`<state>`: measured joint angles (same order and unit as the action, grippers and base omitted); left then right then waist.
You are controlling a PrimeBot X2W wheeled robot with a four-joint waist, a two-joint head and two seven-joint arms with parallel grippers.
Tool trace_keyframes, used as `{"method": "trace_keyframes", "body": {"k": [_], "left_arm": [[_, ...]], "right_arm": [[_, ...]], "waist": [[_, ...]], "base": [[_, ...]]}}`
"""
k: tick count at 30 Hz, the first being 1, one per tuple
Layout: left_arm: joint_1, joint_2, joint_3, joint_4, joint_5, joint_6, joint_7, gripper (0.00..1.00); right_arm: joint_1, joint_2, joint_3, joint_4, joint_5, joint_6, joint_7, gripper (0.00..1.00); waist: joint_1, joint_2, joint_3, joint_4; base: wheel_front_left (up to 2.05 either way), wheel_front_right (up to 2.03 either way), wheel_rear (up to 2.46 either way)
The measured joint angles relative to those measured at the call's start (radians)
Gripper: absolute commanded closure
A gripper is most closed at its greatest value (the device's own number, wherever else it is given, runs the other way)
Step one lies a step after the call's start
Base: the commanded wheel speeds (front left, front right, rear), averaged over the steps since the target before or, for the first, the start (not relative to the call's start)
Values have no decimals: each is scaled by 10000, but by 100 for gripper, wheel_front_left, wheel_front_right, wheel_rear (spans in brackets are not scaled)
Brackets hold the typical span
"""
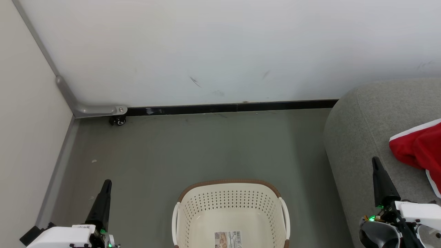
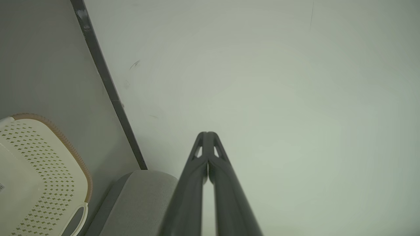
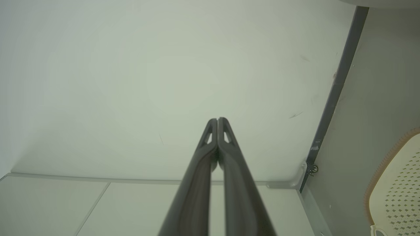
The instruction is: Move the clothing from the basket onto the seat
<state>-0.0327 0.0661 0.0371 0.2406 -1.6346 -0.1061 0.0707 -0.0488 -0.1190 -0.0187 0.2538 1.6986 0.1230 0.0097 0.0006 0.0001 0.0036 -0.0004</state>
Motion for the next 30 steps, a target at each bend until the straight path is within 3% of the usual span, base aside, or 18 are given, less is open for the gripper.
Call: {"method": "trace_keyframes", "body": {"k": [30], "left_arm": [[-126, -8, 33, 261, 0, -96, 40, 100]], "right_arm": [[-1, 4, -56, 50, -4, 0, 81, 100]], "waist": [[-3, 0, -6, 2]], "base": [[0, 0, 0]]}}
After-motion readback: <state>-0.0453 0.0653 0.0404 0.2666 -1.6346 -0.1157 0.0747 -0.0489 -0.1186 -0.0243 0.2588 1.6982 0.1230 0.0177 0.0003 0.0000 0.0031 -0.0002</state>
